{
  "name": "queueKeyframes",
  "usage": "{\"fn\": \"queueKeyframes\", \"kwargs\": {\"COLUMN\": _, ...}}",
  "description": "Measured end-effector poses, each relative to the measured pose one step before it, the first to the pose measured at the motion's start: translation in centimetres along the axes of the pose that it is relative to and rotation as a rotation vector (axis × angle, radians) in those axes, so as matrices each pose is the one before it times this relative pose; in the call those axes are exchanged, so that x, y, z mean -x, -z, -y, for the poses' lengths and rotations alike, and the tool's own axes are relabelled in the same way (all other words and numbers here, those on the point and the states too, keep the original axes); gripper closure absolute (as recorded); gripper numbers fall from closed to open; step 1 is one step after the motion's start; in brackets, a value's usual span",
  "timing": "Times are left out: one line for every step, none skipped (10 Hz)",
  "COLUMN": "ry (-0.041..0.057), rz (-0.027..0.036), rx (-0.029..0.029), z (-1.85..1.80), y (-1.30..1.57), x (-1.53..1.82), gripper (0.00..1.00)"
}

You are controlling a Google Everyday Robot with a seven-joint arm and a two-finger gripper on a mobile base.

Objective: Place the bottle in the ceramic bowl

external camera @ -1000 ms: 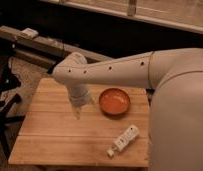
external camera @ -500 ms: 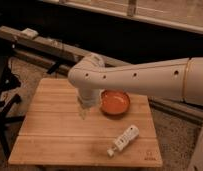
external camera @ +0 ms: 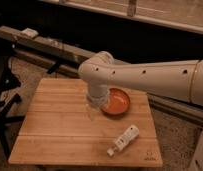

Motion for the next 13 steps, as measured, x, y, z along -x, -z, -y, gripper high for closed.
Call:
{"fn": "queueKeyframes", "kwargs": {"ry": 0.00456, "rz": -0.02361, "rx": -0.01198, "z": 0.342, "y": -0.367, "x": -0.664, "gripper": 0.35}}
{"fn": "queueKeyframes", "kwargs": {"ry": 0.00717, "rz": -0.01653, "rx": -0.01199, "z": -0.216, "y": -0.289, "x": -0.545, "gripper": 0.35}}
{"fn": "queueKeyframes", "kwargs": {"ry": -0.00064, "rz": -0.00168, "rx": -0.00426, "z": 0.084, "y": -0.069, "x": -0.068, "gripper": 0.35}}
{"fn": "queueKeyframes", "kwargs": {"ry": -0.00383, "rz": 0.00039, "rx": 0.00105, "z": 0.058, "y": 0.014, "x": -0.074, "gripper": 0.35}}
{"fn": "queueKeyframes", "kwargs": {"ry": -0.00071, "rz": -0.00057, "rx": 0.00001, "z": 0.026, "y": -0.028, "x": -0.037, "gripper": 0.35}}
{"fn": "queueKeyframes", "kwargs": {"ry": 0.00032, "rz": -0.00005, "rx": 0.00024, "z": -0.026, "y": 0.003, "x": 0.014, "gripper": 0.35}}
{"fn": "queueKeyframes", "kwargs": {"ry": 0.00074, "rz": 0.00005, "rx": 0.00003, "z": -0.032, "y": 0.006, "x": 0.027, "gripper": 0.35}}
{"fn": "queueKeyframes", "kwargs": {"ry": 0.00141, "rz": -0.00073, "rx": -0.00140, "z": -0.037, "y": -0.035, "x": 0.016, "gripper": 0.35}}
{"fn": "queueKeyframes", "kwargs": {"ry": 0.00413, "rz": 0.00298, "rx": -0.00654, "z": 0.046, "y": -0.011, "x": 0.039, "gripper": 0.35}}
{"fn": "queueKeyframes", "kwargs": {"ry": 0.03794, "rz": 0.00974, "rx": -0.04843, "z": 0.272, "y": -0.409, "x": -0.099, "gripper": 0.35}}
{"fn": "queueKeyframes", "kwargs": {"ry": 0.04397, "rz": 0.01251, "rx": -0.05316, "z": 0.017, "y": -0.279, "x": -0.096, "gripper": 0.35}}
{"fn": "queueKeyframes", "kwargs": {"ry": 0.05814, "rz": 0.03038, "rx": -0.05936, "z": -0.168, "y": -0.408, "x": -0.214, "gripper": 0.35}}
{"fn": "queueKeyframes", "kwargs": {"ry": 0.02921, "rz": 0.01469, "rx": -0.02888, "z": 0.176, "y": -0.298, "x": -0.665, "gripper": 0.35}}
